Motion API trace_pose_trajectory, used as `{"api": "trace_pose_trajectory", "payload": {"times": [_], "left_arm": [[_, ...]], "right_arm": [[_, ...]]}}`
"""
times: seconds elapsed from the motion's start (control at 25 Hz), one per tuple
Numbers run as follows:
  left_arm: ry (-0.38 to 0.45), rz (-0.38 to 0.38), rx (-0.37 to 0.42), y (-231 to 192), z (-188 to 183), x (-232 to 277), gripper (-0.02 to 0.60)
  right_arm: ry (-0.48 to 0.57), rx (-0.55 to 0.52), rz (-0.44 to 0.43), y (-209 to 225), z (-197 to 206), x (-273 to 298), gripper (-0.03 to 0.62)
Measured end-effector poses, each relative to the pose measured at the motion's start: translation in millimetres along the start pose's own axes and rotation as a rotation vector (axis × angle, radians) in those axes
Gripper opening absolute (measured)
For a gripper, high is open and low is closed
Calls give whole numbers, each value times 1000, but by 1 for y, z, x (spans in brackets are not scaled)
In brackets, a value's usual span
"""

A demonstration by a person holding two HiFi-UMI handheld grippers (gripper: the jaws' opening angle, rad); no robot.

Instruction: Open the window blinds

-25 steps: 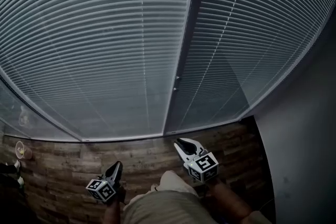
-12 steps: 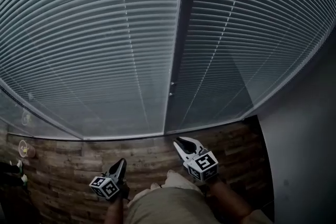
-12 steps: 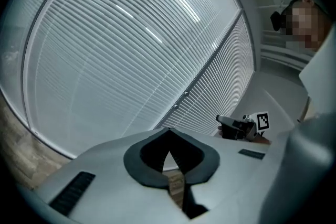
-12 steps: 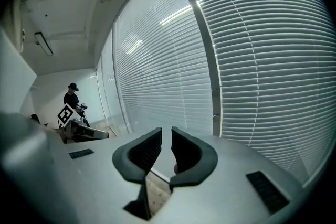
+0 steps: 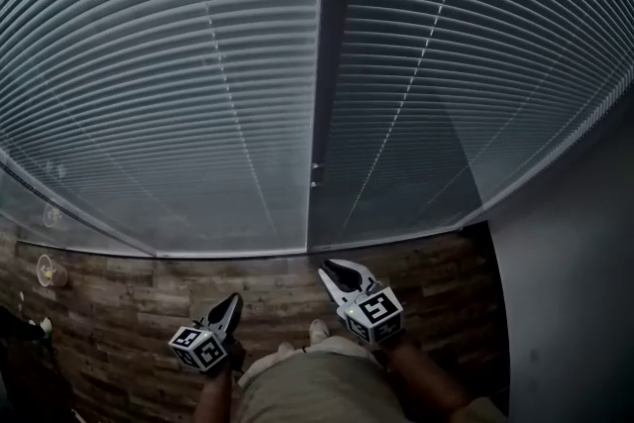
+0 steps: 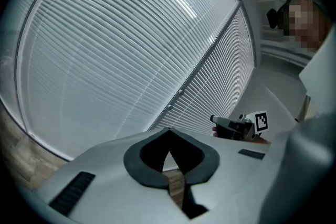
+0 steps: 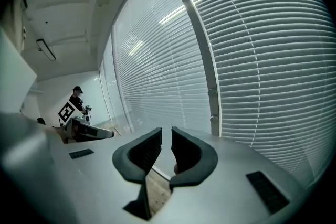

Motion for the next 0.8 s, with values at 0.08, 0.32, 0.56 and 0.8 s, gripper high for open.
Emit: {"api": "trace_pose_trajectory", "payload": {"times": [0.08, 0.32, 0.56, 0.8], "left_arm": [[1, -7, -2, 8, -6, 2, 12], [-5, -31, 8, 18, -8, 7, 12], [-26, -34, 21, 29, -5, 31, 12], [-32, -22, 32, 46, 5, 45, 12]], "right_arm": [[-12, 12, -9, 4, -6, -3, 58], [11, -6, -20, 14, -16, -11, 60], [26, -3, -5, 36, -17, -18, 60], [36, -22, -3, 42, -11, -34, 58]]}}
Point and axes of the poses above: the fingertips, and each gripper's own axes: x forward along the fingers, y to its right, z out of its underside, the point moved 2 cm from there along -x, backward along the fingers, and after that the axes turned 2 degrees about -z, right-handed, at the moved point
